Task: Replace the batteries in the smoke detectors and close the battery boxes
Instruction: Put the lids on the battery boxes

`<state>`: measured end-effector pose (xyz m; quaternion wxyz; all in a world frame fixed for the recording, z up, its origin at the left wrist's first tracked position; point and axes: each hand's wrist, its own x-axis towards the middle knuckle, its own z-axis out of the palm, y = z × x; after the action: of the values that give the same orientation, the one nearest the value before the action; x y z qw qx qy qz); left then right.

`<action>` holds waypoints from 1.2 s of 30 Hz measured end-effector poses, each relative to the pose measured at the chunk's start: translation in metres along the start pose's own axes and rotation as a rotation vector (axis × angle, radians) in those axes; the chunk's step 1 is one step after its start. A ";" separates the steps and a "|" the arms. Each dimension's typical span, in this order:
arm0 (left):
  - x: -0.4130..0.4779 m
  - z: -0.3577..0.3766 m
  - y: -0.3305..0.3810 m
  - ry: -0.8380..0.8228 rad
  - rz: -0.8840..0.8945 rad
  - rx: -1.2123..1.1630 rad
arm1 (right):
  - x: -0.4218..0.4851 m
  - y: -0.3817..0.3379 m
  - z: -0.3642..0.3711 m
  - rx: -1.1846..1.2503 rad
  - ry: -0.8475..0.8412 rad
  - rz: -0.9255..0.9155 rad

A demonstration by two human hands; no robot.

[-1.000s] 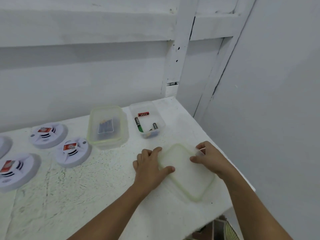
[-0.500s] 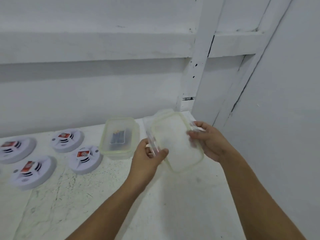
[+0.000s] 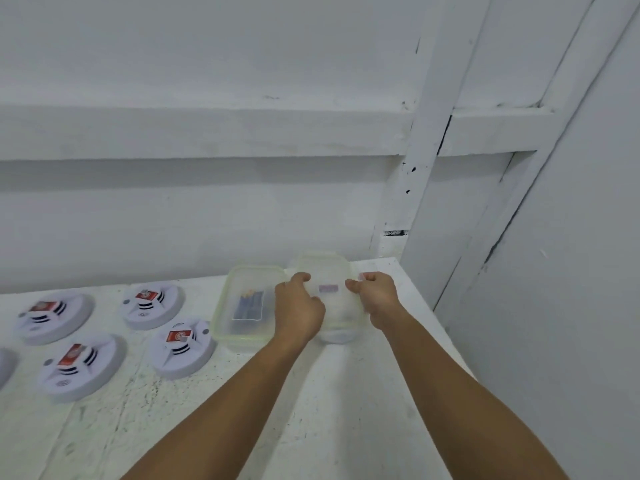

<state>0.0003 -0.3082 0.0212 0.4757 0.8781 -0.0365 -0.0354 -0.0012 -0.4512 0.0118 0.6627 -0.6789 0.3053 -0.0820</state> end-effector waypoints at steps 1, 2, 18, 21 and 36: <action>-0.001 0.001 -0.001 -0.010 0.001 0.022 | 0.001 0.003 0.000 -0.008 -0.008 0.012; -0.001 0.001 -0.001 -0.020 0.000 0.037 | 0.003 0.005 0.000 -0.014 -0.021 0.023; -0.003 0.011 -0.014 -0.128 -0.133 -0.313 | 0.006 0.016 -0.022 -0.133 0.036 -0.011; -0.003 0.010 -0.016 -0.128 -0.182 -0.391 | 0.003 0.017 -0.023 -0.128 0.018 -0.020; -0.008 0.017 -0.023 -0.055 -0.080 -0.345 | 0.006 0.020 -0.035 -0.030 -0.042 0.028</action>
<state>-0.0084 -0.3093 -0.0077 0.6163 0.7830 -0.0079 -0.0843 -0.0211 -0.4825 -0.0054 0.6599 -0.6859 0.3019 -0.0537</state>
